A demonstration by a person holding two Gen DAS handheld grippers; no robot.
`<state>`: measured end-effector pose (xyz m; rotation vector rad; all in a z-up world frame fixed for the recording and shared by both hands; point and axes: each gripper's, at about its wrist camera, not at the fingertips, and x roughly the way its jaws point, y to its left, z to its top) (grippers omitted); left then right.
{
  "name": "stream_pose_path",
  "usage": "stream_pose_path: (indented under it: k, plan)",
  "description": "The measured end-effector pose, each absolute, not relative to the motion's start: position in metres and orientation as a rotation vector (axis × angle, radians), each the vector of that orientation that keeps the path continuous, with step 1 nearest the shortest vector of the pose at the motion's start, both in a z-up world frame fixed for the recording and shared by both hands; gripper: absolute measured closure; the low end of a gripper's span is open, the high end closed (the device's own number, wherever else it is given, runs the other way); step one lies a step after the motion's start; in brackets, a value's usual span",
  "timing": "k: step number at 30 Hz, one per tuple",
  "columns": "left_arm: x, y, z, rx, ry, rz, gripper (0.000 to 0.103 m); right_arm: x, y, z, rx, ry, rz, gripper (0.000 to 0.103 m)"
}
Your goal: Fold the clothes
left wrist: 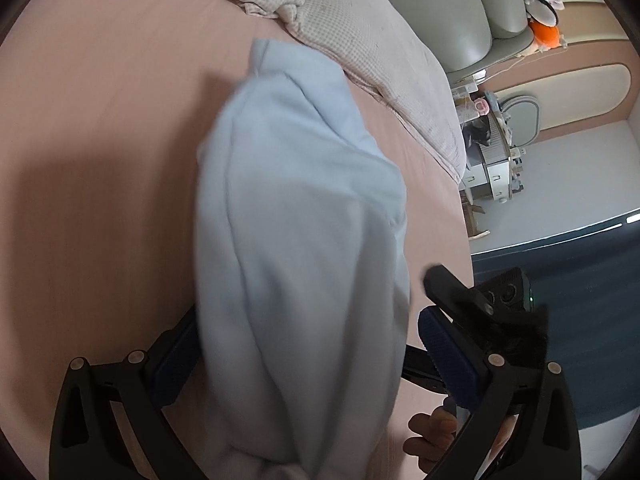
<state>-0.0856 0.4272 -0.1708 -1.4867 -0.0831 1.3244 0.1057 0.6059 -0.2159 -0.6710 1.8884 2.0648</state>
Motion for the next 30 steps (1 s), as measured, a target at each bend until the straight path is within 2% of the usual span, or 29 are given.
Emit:
stream_pose_path:
  k: [1,4,6,8,10,15,23,30]
  plan:
    - [-0.079,0.426,-0.170,-1.471,-0.056,1.331,0.001,0.107,0.605,-0.217,-0.674,1.877,2.055,0.023]
    - [-0.063,0.429,-0.167,-1.428,0.016,1.370,0.000,0.105,0.606,-0.217,-0.676,1.875,2.019,0.025]
    - [-0.059,0.431,-0.167,-1.414,0.025,1.407,0.000,0.102,0.605,-0.218,-0.674,1.897,1.990,0.033]
    - [-0.058,0.428,-0.167,-1.409,0.000,1.450,0.005,0.100,0.601,-0.224,-0.654,1.946,1.959,0.048]
    - [-0.057,0.425,-0.168,-1.399,-0.005,1.485,0.016,0.100,0.597,-0.229,-0.620,1.988,1.941,0.051]
    - [-0.055,0.422,-0.167,-1.387,-0.010,1.520,0.028,0.098,0.593,-0.223,-0.616,1.917,1.954,0.055]
    - [-0.046,0.428,-0.154,-1.350,-0.033,1.550,0.030,0.089,0.585,-0.183,-0.663,1.609,2.039,0.062]
    - [-0.043,0.443,-0.131,-1.286,-0.062,1.534,0.034,0.090,0.587,-0.152,-0.615,1.500,2.101,0.063]
